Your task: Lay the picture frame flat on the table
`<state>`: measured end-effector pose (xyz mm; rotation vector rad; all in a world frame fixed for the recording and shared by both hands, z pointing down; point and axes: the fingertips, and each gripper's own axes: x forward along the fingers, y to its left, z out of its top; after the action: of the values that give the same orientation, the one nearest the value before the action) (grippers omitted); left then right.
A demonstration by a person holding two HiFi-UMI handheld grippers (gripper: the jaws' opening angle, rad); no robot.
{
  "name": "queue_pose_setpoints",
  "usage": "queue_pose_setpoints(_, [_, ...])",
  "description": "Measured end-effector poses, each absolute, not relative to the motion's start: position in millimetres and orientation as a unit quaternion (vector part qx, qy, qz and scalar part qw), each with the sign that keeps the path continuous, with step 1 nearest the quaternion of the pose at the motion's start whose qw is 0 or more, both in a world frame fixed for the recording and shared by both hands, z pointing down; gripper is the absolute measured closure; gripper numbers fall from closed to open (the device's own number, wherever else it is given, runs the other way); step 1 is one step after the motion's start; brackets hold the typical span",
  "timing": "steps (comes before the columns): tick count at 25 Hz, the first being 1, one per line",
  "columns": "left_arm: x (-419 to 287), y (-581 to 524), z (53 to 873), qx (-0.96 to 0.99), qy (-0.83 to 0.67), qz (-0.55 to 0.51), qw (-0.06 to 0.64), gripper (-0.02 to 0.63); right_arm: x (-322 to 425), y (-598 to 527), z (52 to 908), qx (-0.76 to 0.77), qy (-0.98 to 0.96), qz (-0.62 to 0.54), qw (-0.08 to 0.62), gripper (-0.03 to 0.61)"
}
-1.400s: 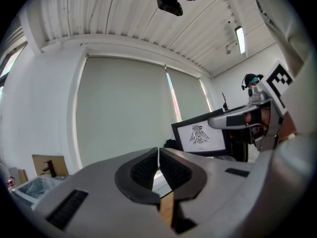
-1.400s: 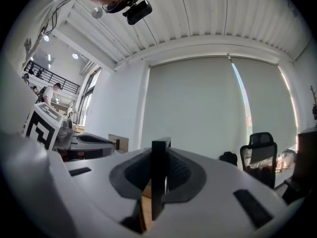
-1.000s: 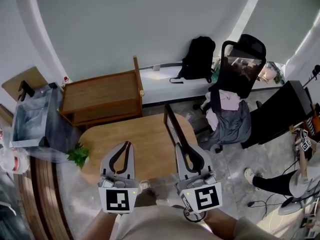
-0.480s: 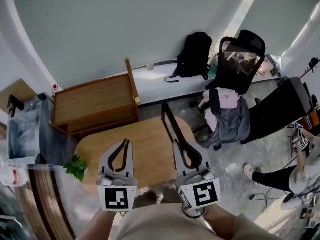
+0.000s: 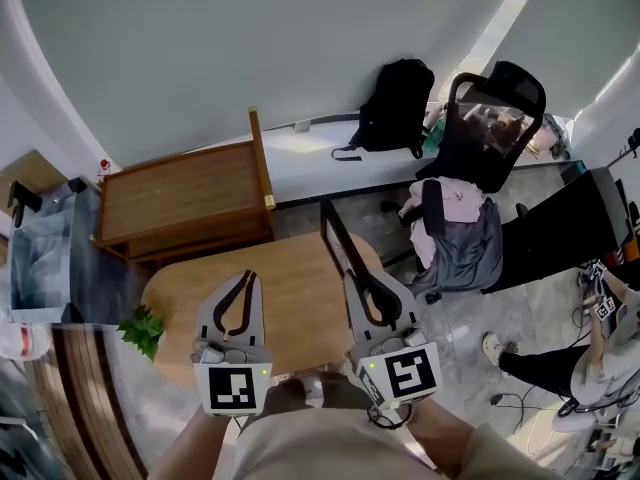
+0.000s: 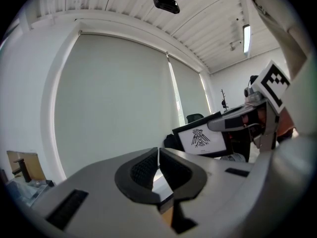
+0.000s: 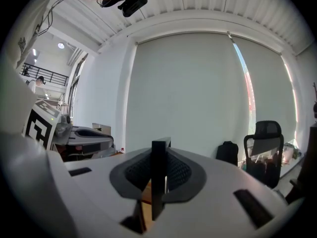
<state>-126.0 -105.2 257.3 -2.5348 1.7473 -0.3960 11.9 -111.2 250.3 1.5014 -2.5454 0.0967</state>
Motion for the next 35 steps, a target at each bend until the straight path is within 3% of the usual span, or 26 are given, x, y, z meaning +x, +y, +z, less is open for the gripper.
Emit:
queue_pose_setpoints(15, [-99,-172,337,-0.826,0.55,-0.123,-0.004,0.601,37,-191,354,0.518,-0.838,0.122,0.122,0.548])
queue_pose_setpoints(35, [-65,-245,549,-0.826,0.525,-0.189,-0.082,0.601,58,-260,600,0.531,-0.798,0.236,0.159,0.548])
